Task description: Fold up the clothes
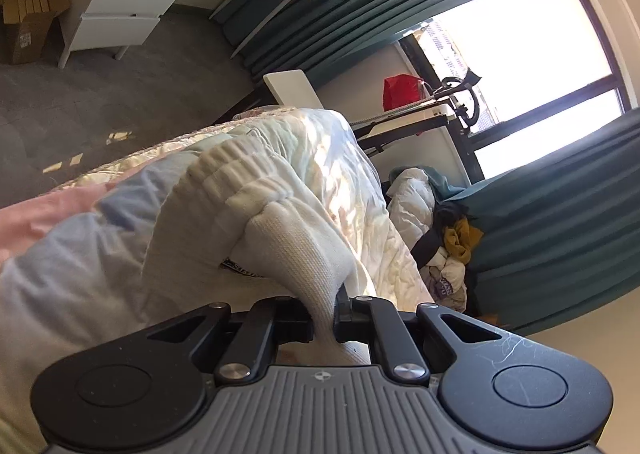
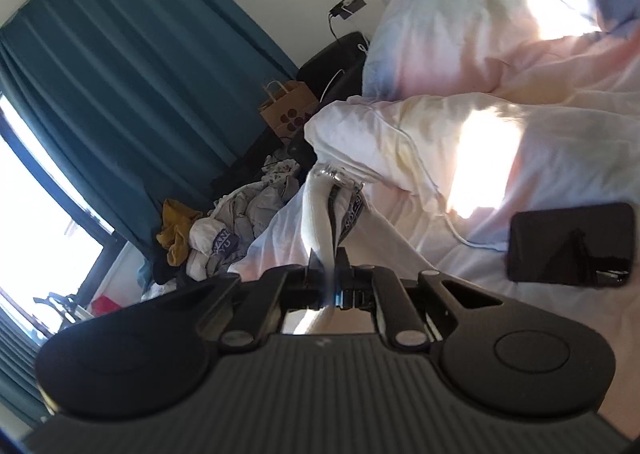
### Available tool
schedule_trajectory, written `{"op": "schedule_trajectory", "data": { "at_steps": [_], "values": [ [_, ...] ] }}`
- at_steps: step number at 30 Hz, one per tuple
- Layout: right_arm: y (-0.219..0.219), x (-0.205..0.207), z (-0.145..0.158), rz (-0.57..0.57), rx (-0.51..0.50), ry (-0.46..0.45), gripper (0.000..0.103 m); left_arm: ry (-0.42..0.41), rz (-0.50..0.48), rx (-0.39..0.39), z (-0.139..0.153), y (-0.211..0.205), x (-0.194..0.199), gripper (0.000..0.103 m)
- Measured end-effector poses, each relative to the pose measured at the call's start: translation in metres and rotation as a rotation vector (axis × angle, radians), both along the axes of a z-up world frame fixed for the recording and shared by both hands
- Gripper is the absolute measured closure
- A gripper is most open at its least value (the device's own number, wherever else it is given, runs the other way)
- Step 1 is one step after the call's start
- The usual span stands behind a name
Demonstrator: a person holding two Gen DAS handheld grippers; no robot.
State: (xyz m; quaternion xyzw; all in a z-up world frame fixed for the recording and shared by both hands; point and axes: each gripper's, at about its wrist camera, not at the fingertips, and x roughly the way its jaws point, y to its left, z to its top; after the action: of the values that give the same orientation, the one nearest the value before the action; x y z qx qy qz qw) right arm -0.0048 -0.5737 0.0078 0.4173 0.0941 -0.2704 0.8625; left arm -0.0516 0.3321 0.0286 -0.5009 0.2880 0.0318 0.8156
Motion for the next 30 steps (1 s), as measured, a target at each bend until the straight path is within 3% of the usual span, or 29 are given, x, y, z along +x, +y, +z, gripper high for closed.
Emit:
{"op": "schedule_trajectory", "data": {
  "at_steps": [2,6,8,11,15,20,24,26,28,30],
  "values": [
    [0.005,0.042,0.005,0.012,-0.025,0.026,0.095,0.025,0.020,-0.061,-0.002,0.007,0.036,0.094],
    [0.015,0.135,0.004,0.028,-0.060,0.083,0.095,0.047,0.050,-0.078,-0.009,0.015,0.126,0.094],
    [0.023,0.179,-0.007,0.039,-0.092,0.094,0.095,0.060,0.085,-0.109,-0.027,0.017,0.171,0.094],
    [0.029,0.238,-0.037,0.042,-0.122,0.155,0.095,0.137,0.090,-0.059,-0.058,0.016,0.236,0.094],
    [0.031,0.294,-0.081,0.064,-0.155,0.245,0.095,0.231,0.055,0.008,-0.090,0.012,0.292,0.094],
    [0.038,0.306,-0.117,0.063,-0.202,0.270,0.094,0.254,0.025,0.011,-0.100,0.013,0.315,0.093],
    [0.040,0.295,-0.112,0.065,-0.206,0.226,0.089,0.229,-0.005,-0.008,-0.095,0.018,0.306,0.087],
    [0.036,0.287,-0.105,0.077,-0.158,0.203,0.085,0.201,-0.024,-0.033,-0.090,0.021,0.299,0.076],
    [0.036,0.275,-0.091,0.091,-0.123,0.188,0.079,0.172,-0.032,-0.034,-0.082,0.021,0.291,0.057],
    [0.040,0.257,-0.077,0.107,-0.121,0.160,0.076,0.140,-0.031,-0.010,-0.065,0.017,0.273,0.045]
  ]
}}
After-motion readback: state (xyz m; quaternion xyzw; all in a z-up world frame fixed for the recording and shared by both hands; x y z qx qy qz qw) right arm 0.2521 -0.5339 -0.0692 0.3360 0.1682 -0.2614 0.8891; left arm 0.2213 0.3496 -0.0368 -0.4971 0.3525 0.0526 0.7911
